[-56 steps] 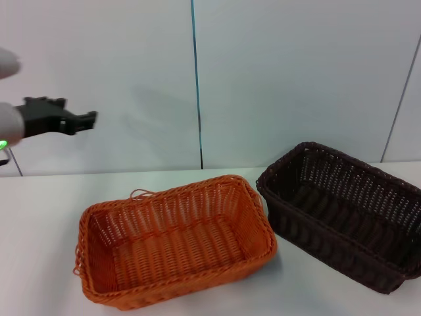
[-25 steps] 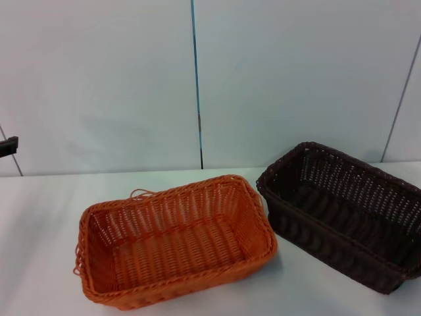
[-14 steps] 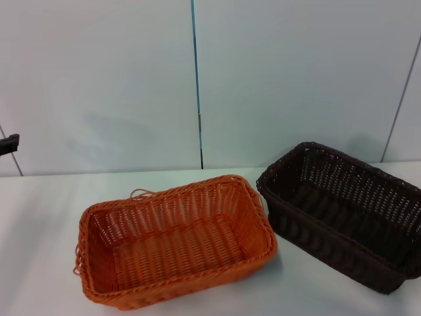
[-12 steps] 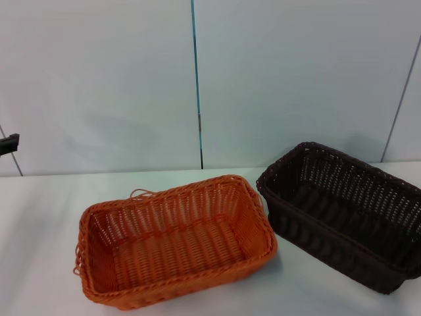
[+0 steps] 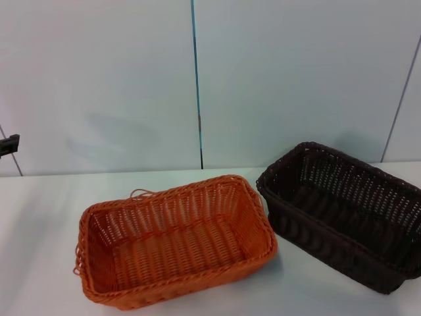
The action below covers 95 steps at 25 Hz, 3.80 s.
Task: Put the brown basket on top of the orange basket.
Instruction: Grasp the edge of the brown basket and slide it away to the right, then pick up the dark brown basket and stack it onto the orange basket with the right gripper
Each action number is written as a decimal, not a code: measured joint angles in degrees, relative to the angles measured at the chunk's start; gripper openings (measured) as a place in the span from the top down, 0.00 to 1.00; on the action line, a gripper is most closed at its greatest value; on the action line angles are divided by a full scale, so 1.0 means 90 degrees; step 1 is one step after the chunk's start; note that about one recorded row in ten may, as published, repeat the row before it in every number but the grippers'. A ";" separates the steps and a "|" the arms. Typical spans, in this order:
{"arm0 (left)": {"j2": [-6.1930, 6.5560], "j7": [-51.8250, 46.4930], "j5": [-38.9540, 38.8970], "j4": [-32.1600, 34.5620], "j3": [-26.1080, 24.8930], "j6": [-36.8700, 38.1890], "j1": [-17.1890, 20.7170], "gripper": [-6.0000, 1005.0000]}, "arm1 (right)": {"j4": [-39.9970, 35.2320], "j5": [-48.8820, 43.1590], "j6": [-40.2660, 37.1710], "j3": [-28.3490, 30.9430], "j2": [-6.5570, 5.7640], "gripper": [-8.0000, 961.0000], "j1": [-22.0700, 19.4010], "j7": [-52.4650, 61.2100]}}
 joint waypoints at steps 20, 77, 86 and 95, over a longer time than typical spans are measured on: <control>-0.0010 0.0288 0.0003 -0.0070 0.0085 -0.0069 0.0002 0.28 | -0.1393 0.0420 0.1313 -0.0050 0.0118 0.25 -0.0232 0.0234; -0.0093 0.0240 0.0313 -0.0066 0.0185 -0.0146 0.0033 0.28 | -0.1108 0.0779 0.1595 -0.0560 0.0072 0.79 -0.0440 0.0234; -0.0098 0.0236 0.0313 -0.0068 0.0184 -0.0149 0.0042 0.28 | -0.0544 0.0781 0.1359 -0.0574 0.0079 0.82 -0.0610 0.0248; -0.0145 0.0235 0.0313 -0.0041 0.0184 -0.0149 0.0050 0.28 | 0.0139 0.0786 0.1102 -0.0589 0.0077 0.82 -0.0814 0.0249</control>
